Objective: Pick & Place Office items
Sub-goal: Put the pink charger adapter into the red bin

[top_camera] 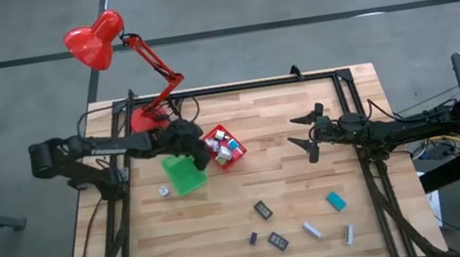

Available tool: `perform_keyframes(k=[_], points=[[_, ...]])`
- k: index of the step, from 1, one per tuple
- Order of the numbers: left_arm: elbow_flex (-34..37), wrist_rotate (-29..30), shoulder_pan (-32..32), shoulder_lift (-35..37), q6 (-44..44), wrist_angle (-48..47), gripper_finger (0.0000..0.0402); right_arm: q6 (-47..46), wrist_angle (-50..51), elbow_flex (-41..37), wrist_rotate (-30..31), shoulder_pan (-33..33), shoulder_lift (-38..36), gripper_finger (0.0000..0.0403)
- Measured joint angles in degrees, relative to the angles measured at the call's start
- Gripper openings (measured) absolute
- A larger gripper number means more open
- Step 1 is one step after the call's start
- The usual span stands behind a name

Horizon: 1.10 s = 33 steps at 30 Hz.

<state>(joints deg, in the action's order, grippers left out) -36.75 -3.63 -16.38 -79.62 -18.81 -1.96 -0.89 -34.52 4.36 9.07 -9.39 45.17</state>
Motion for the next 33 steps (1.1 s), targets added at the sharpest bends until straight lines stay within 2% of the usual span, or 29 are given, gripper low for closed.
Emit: perform_keyframes(k=[14, 21, 33], points=[[-2.3, 0.0, 0.0, -7.2, -0.2, 0.4, 0.0149, 0.0, 0.1, 0.0, 0.0, 0.0, 0.0, 0.0297], [-2.7, 0.0, 0.0, -8.3, -0.2, 0.6, 0.015, 0.0, 0.1, 0.0, 0.0, 0.0, 0.0, 0.0304], [-2.6, 0.0, 0.0, -7.9, -0.4, 0.3, 0.0203, 0.0, 0.1, 0.0, 0.0, 0.0, 0.0, 0.0304]])
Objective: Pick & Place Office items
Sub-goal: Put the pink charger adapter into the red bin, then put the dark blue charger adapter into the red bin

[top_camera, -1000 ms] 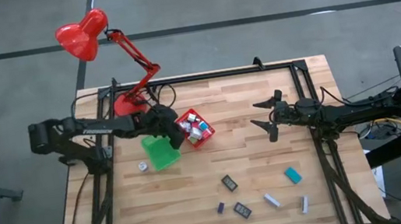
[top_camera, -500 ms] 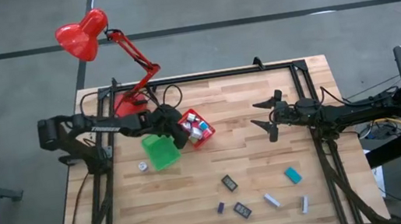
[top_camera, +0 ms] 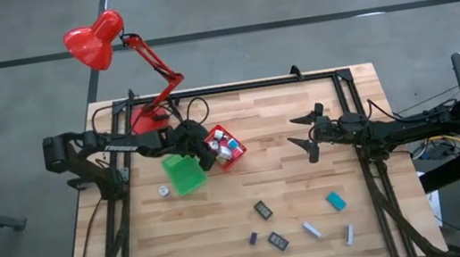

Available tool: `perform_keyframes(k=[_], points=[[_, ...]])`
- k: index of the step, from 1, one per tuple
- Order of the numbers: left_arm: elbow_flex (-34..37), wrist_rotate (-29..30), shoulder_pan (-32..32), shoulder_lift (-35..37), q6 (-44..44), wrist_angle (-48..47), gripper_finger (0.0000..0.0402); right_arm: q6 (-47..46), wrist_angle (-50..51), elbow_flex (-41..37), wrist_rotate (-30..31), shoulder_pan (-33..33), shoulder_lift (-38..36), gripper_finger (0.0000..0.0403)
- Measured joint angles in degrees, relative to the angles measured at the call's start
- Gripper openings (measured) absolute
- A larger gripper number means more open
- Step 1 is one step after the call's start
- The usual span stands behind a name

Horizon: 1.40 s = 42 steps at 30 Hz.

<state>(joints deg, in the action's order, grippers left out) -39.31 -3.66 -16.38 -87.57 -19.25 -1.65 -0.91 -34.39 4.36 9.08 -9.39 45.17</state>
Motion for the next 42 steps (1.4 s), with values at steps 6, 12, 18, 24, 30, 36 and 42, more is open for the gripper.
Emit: perform_keyframes(k=[6, 12, 18, 24, 30, 36, 42], points=[[0.0, 0.0, 0.0, 0.0, -0.7, 0.1, 0.022, 0.0, 0.0, 0.0, 0.0, 0.0, 0.0, 0.0297], [0.0, -0.8, 0.0, 0.1, -0.6, 0.3, 0.0227, 0.0, 0.0, 0.0, 0.0, 0.0, 0.0, 0.0303], [0.1, -2.6, 0.1, 3.8, 1.1, 0.2, 0.0227, 0.0, 0.0, 0.0, 0.0, 0.0, 0.0, 0.0311], [0.3, -1.4, 1.1, 9.3, 3.2, 0.1, 0.0227, 0.0, 0.0, 0.0, 0.0, 0.0, 0.0, 0.0305], [0.2, 0.1, 2.0, 11.1, 3.4, -3.3, 0.0227, 0.0, 0.0, 0.0, 0.0, 0.0, 0.0, 0.0297], [0.3, 0.2, 4.9, 12.9, 4.6, -1.2, 0.0227, 0.0, 0.0, 0.0, 0.0, 0.0, 0.0, 0.0302], [0.2, 0.8, 9.6, 16.8, -1.7, -7.3, 0.0227, 0.0, 0.1, 0.0, 0.0, 0.0, 0.0, 0.031]])
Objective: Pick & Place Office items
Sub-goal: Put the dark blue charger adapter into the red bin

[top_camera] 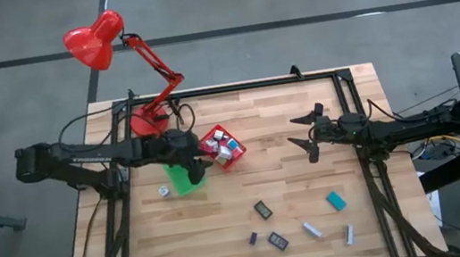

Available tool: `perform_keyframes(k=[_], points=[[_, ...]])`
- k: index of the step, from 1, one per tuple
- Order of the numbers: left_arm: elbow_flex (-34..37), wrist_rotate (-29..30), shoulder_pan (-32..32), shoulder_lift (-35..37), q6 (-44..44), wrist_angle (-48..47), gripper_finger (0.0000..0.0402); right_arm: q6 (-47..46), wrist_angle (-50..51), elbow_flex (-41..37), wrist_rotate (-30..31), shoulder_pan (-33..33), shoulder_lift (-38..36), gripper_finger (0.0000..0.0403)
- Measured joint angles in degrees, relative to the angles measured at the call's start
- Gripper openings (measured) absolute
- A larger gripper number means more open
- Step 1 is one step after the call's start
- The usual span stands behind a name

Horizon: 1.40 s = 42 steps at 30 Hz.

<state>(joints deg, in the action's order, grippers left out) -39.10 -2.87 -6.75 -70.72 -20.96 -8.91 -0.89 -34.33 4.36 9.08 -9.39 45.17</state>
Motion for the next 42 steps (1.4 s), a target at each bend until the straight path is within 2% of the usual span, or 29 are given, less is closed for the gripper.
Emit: perform_keyframes(k=[4, 8, 11, 17, 20, 27, 30, 34, 38, 42], points=[[-0.6, 1.0, 1.2, 4.4, -9.3, -12.0, 0.0227, 0.0, 0.0, 0.0, 0.0, 0.0, 0.0, 0.0309], [-0.2, 1.6, 4.9, 9.3, -13.9, -17.8, 0.0227, 0.0, 0.0, 0.0, 0.0, 0.0, 0.0, 0.0304], [0.8, 5.5, 9.6, 12.3, -16.5, -19.4, 0.0227, 0.0, 0.0, 0.0, 0.0, 0.0, 0.0, 0.03], [0.7, 11.7, 18.0, 15.6, -29.9, -29.9, 0.0227, 0.0, 0.3, 0.0, 0.0, 0.0, 0.0, 0.0298], [-0.5, 11.8, 20.3, 16.1, -35.3, -34.7, 0.0227, 0.0, 0.3, 0.0, 0.0, 0.0, 0.0, 0.0302], [-1.6, 7.4, 23.6, 16.2, -41.7, -41.8, 0.0227, 0.0, 0.9, 0.0, 0.0, 0.0, 0.0, 0.0311], [-1.6, 4.7, 24.3, 16.1, -42.5, -45.1, 0.0227, 0.0, 1.1, 0.0, 0.0, 0.0, 0.0, 0.0309], [-1.6, 0.4, 24.5, 16.1, -35.2, -47.1, 0.0227, 0.0, 1.1, 0.0, 0.0, 0.0, 0.0, 0.0304], [-1.3, 1.0, 24.5, 16.1, -29.9, -47.7, 0.0227, 0.0, 1.1, 0.0, 0.0, 0.0, 0.0, 0.0299], [-0.1, 1.5, 24.5, 15.8, -34.8, -49.2, 0.0227, 0.0, 1.1, 0.0, 0.0, 0.0, 0.0, 0.0297]])
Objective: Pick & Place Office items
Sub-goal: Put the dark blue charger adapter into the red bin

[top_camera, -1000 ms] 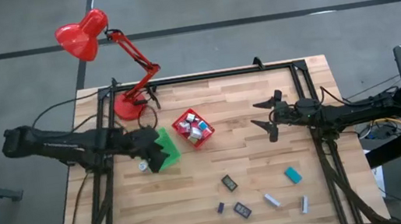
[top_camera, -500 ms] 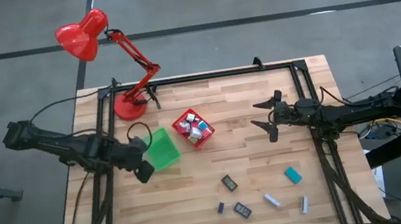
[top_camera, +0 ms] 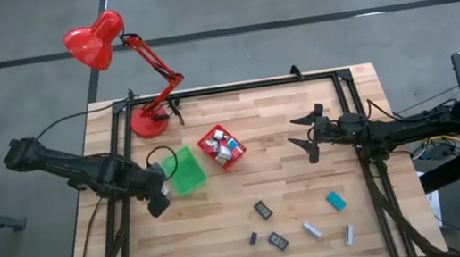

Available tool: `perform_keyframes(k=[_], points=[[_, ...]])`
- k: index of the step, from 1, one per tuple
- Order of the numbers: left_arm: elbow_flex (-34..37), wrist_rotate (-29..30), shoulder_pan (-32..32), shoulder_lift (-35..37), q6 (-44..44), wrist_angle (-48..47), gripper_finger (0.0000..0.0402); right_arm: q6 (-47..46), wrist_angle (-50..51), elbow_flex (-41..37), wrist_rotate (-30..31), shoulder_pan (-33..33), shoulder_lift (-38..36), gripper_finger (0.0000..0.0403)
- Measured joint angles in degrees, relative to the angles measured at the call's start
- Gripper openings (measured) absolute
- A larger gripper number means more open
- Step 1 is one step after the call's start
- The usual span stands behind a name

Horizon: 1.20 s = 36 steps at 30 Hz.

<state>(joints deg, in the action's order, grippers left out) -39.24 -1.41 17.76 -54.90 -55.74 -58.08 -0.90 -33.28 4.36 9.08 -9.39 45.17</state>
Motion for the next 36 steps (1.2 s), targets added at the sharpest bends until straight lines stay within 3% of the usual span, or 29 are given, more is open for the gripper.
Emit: perform_keyframes(k=[5, 11, 28, 36], points=[[2.0, 0.5, 0.0, -1.0, -5.4, 0.2, 0.0227, 0.0, 0.0, 0.0, 0.0, 0.0, 0.0, 0.0304], [2.9, 5.3, -0.1, -3.1, -6.2, 0.6, 0.0225, 0.0, 0.0, 0.0, 0.0, 0.0, 0.0, 0.0311], [2.9, 7.6, -0.1, -13.3, -3.9, 2.6, 0.022, 0.0, 0.0, 0.0, 0.0, 0.0, 0.0, 0.0299], [2.9, 12.1, -0.1, -16.7, -3.6, 2.6, 0.0218, 0.0, 0.0, 0.0, 0.0, 0.0, 0.0, 0.0311]])
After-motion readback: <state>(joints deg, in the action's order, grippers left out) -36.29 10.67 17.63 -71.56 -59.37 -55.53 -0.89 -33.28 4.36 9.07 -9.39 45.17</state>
